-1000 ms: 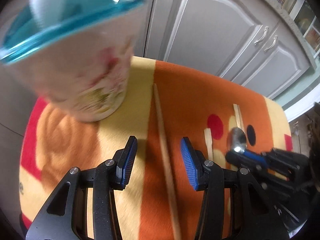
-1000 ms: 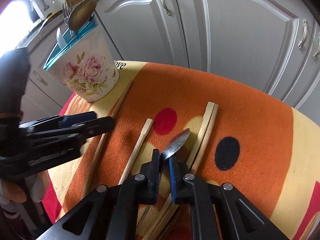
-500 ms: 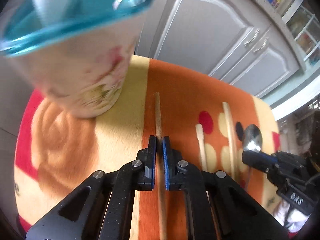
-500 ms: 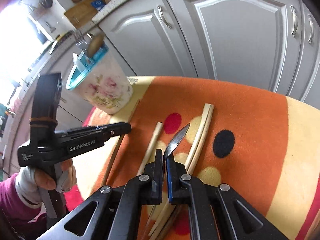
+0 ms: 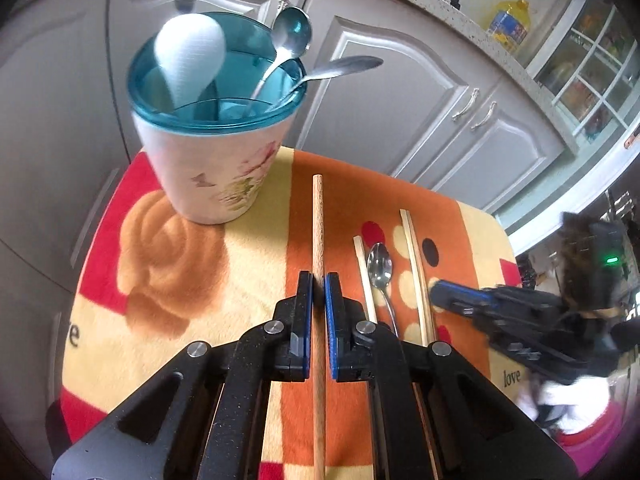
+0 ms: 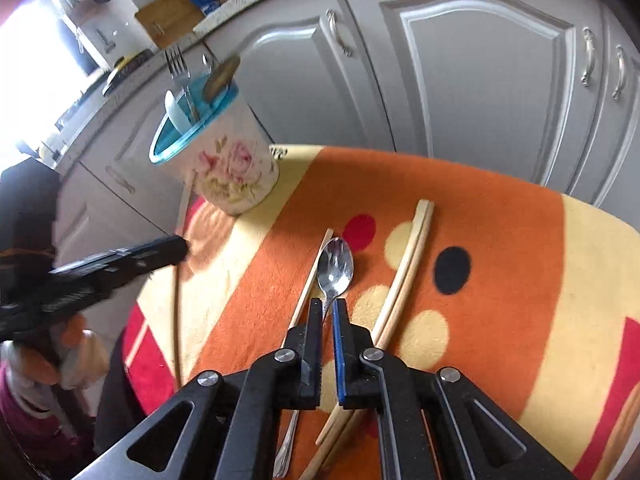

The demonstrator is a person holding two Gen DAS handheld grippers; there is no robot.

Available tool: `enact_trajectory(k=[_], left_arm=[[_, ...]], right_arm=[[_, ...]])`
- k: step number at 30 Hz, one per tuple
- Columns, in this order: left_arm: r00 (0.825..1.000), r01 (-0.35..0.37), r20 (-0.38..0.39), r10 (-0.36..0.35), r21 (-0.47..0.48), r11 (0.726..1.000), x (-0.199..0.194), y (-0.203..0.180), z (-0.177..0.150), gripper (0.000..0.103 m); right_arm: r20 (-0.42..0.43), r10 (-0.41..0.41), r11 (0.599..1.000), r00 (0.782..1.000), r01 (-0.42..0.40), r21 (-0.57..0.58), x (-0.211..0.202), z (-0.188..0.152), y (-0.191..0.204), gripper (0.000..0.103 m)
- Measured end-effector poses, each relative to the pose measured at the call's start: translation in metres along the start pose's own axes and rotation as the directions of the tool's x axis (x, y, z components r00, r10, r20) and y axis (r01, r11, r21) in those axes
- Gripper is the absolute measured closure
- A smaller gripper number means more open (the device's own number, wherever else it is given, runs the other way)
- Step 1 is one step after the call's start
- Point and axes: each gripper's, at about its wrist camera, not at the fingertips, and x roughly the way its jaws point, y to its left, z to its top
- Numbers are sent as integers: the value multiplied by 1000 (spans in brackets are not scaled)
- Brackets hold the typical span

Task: Organize utensils
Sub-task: 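Grasp a wooden chopstick with the left gripper while the right lifts its steel spoon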

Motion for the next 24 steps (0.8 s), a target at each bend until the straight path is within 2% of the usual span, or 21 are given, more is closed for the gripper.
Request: enact_trajectory(k=[5,6,9,12,14,15,19,24], left_arm=[[1000,2,6,-2,-18,1000,-9,2,-2,98],[1000,5,5,-4,-24,1000,-10,3,-2,98],[1000,3,2,-3,-35,999,-11,4,-2,98],[1000,3,-7,-3,-45,999,-8,6,-1,98],[1000,1,-16,-2,-49,999,-4,6,0,98],[1000,2,-21,-3,-51,999,-1,6,0,98],[1000,12,-27,-13,-44,999,1,3,3,98],[1000,28,0,-28,-42,999,-11,3,7,98]], right_arm=[[-37,-80,994,996,77,-84,36,11,2,94],[-35,-79,993,996,76,-90,40,15,-1,93],[-39,-23,994,999,19,-105,49,25,-10,74],[-61,3,989,998,-12,-145,59,31,-13,73],[-71,16,984,997,-28,-173,63,34,-10,81],[-83,41,985,996,-54,-166,65,36,-11,96],[-93,81,985,992,-94,-146,59,32,-9,101],[-30,77,984,997,-81,-160,14,21,-3,101]])
